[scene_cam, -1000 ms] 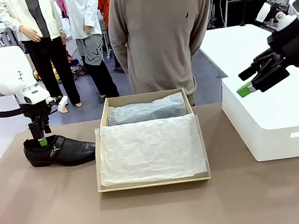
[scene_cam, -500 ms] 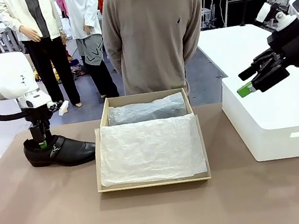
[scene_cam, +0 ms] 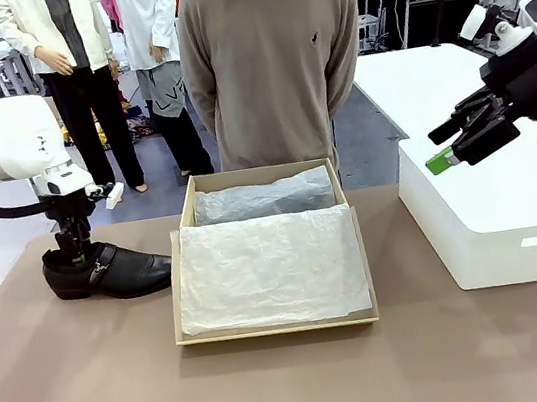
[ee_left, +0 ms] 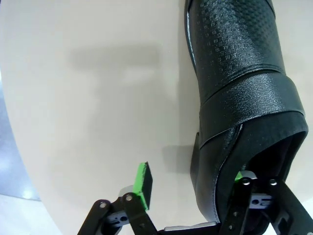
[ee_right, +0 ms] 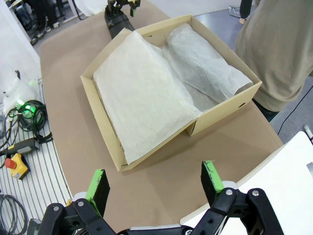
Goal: Pack the shoes into the box.
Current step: Place the other shoe of the Shoes into the Shoes Box.
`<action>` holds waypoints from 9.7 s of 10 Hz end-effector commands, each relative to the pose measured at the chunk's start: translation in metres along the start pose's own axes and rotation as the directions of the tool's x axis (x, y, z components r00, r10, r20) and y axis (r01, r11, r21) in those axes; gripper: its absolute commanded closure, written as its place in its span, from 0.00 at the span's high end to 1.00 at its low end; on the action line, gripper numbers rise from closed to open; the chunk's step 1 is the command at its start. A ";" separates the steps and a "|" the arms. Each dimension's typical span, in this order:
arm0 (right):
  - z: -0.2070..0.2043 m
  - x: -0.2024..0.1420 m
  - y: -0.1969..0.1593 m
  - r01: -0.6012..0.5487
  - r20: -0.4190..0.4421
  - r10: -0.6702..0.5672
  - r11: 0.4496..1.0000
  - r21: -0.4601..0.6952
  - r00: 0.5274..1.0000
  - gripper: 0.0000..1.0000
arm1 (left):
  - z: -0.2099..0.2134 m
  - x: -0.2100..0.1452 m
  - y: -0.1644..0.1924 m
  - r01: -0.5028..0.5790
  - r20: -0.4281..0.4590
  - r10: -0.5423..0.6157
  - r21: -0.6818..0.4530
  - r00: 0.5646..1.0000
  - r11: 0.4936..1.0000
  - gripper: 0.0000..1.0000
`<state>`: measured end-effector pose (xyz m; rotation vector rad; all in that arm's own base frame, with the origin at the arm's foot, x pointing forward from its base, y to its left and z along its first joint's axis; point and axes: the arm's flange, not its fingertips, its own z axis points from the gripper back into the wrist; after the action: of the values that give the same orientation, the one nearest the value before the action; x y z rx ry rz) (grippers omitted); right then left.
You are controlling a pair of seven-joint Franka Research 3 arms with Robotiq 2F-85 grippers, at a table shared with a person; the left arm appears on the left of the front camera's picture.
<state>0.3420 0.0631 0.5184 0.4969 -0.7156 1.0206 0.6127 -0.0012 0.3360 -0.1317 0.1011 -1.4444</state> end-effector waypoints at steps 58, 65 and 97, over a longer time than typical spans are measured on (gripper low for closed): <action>-0.003 0.000 -0.003 -0.022 0.034 0.021 1.000 0.012 0.999 1.00 | 0.193 0.299 -0.131 -0.740 0.148 0.725 -0.125 -0.673 -0.661 0.00; -0.003 0.000 -0.003 -0.022 0.034 0.021 1.000 0.012 0.999 1.00 | 0.182 0.313 -0.135 -0.729 0.130 0.717 -0.153 -0.685 -0.668 0.00; -0.003 0.000 -0.003 -0.022 0.034 0.021 1.000 0.012 0.999 1.00 | 0.103 0.457 -0.143 -0.219 0.084 0.204 -0.262 -0.975 -0.940 0.00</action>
<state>0.3420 0.0630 0.5184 0.4950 -0.7148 1.0211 0.5412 -0.4669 0.4606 -0.0862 -0.0758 1.4378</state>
